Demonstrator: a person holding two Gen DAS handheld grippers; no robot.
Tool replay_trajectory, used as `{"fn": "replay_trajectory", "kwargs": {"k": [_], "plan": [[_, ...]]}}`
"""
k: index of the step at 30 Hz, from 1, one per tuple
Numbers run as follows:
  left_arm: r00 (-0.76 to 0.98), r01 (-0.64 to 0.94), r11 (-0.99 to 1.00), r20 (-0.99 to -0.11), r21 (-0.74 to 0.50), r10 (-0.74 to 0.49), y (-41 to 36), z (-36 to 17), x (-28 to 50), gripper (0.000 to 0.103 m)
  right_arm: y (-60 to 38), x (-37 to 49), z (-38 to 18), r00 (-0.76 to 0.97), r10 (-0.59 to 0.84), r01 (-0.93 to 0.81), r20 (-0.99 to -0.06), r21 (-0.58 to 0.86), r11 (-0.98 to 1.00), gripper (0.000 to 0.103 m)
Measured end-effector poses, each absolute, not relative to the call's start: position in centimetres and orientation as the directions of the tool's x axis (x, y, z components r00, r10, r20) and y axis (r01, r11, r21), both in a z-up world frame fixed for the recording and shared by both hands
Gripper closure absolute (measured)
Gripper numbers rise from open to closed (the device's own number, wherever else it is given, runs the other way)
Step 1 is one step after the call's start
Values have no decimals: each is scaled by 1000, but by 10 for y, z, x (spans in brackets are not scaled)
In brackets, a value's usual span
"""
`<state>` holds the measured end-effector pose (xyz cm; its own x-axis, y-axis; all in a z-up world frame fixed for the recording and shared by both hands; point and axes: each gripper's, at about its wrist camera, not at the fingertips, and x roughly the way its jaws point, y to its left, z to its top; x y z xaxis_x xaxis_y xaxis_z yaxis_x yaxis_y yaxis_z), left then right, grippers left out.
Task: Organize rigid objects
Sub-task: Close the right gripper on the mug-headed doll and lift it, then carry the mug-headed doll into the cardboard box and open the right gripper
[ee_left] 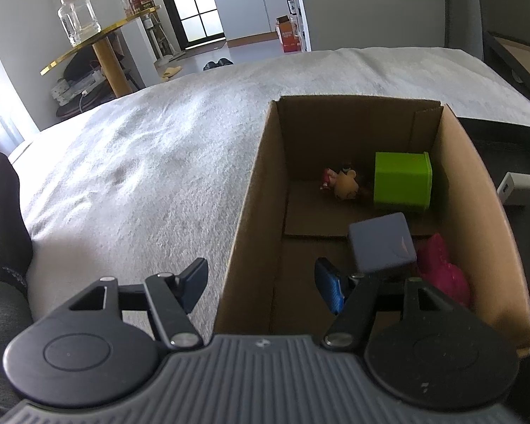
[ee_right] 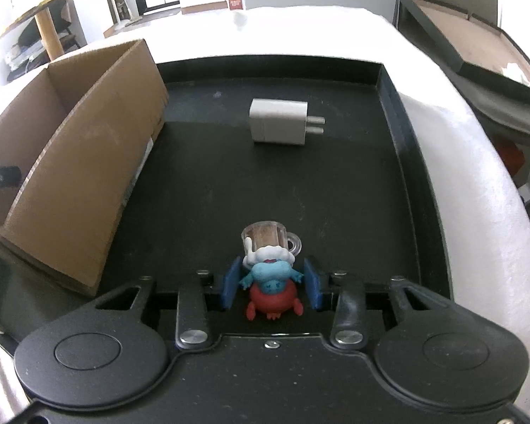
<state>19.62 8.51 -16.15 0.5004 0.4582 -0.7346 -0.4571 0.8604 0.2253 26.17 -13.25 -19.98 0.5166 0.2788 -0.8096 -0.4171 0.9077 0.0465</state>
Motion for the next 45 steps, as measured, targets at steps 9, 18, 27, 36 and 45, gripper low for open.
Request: {"fn": "replay_trajectory", "kwargs": {"k": [9,18,27,36,45], "plan": [[509,-452,868,-739,206,441,87,-158,190,38,-119,259,-165,569,316,-446,-759,38,894,67],[516,-454,872,-745,182,424,89,-156,184,38,-97,255,-134,611,357,-479,-706,29,877,67],[533,-448,883,-751,141,390,89,-156,180,38,-69,252,-104,648,409,-525,-642,12,851,67],[553,-453,887,-754,83,354,95,-157,175,57,-36,253,-90,642,468,-583,-607,10,812,67],[554,-480,875,-752,61,357,108,-157,170,88,-1,251,-103,579,500,-643,-644,16,765,67]]}}
